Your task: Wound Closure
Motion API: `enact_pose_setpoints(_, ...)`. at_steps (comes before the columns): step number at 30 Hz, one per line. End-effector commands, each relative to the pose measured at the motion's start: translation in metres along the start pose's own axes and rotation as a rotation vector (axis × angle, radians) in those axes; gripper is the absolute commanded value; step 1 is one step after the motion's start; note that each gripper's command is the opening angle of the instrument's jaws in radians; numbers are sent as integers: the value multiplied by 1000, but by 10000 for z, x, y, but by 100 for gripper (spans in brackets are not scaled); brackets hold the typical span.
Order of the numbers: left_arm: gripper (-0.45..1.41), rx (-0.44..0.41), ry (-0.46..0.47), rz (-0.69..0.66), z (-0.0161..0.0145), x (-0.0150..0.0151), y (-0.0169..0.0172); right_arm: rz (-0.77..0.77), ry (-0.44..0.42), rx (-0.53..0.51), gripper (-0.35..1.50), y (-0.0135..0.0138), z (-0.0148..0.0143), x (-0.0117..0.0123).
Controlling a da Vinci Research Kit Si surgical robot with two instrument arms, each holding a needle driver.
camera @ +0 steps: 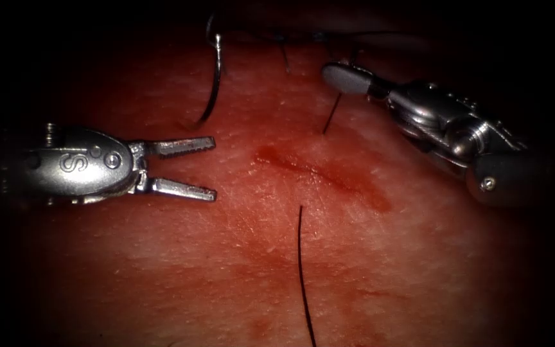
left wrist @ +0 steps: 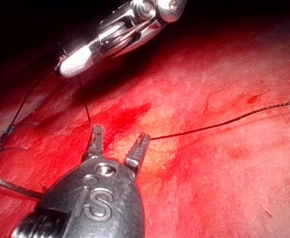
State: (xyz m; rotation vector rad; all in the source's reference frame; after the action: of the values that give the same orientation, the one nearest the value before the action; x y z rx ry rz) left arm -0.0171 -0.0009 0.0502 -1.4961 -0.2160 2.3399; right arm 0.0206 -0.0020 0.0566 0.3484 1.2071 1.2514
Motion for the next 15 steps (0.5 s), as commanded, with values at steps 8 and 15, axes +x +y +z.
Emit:
enact_pose_setpoints(8,29,-71,-49,51,19,-1,25,5,24,8,-35,-3,2,7)
enact_pose_setpoints(15,29,-106,-84,152,39,4,49,-51,30,71,130,-2,12,9)
